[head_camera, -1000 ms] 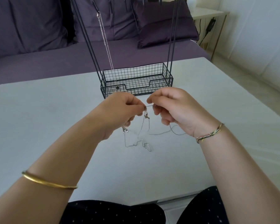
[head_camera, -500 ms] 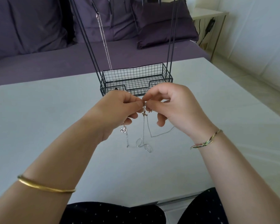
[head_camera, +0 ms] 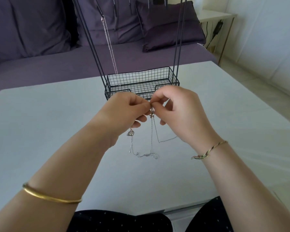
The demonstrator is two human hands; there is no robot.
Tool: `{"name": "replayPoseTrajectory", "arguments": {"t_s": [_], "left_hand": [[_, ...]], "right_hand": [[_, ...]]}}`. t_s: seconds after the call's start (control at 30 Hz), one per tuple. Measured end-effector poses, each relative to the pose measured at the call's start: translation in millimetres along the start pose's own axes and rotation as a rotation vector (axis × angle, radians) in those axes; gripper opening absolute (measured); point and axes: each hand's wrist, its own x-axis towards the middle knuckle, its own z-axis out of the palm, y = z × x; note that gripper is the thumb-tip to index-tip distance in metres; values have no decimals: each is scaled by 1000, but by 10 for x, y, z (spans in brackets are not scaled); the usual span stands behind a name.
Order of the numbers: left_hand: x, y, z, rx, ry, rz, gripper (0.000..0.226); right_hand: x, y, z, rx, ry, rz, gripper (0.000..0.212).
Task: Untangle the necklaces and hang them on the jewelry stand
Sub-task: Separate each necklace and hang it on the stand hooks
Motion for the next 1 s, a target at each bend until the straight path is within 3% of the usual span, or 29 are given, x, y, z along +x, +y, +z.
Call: {"name": "replayPoseTrajectory", "arguments": {"t_s": [0.23, 0.53, 0.7, 1.0], "left_hand": [[-53, 67, -14, -119, 30, 65, 13], [-114, 100, 125, -454, 37, -32, 13], [-131, 115, 172, -524, 37, -34, 16], [-126, 117, 158, -379, 83, 3, 8]], "right_hand": [[17, 29, -68, 320, -60, 144, 13], [-3, 31, -128, 432, -87, 182, 11], [-9, 21, -125, 458, -55, 191, 5], [22, 49, -164, 405, -14, 167, 11]]}}
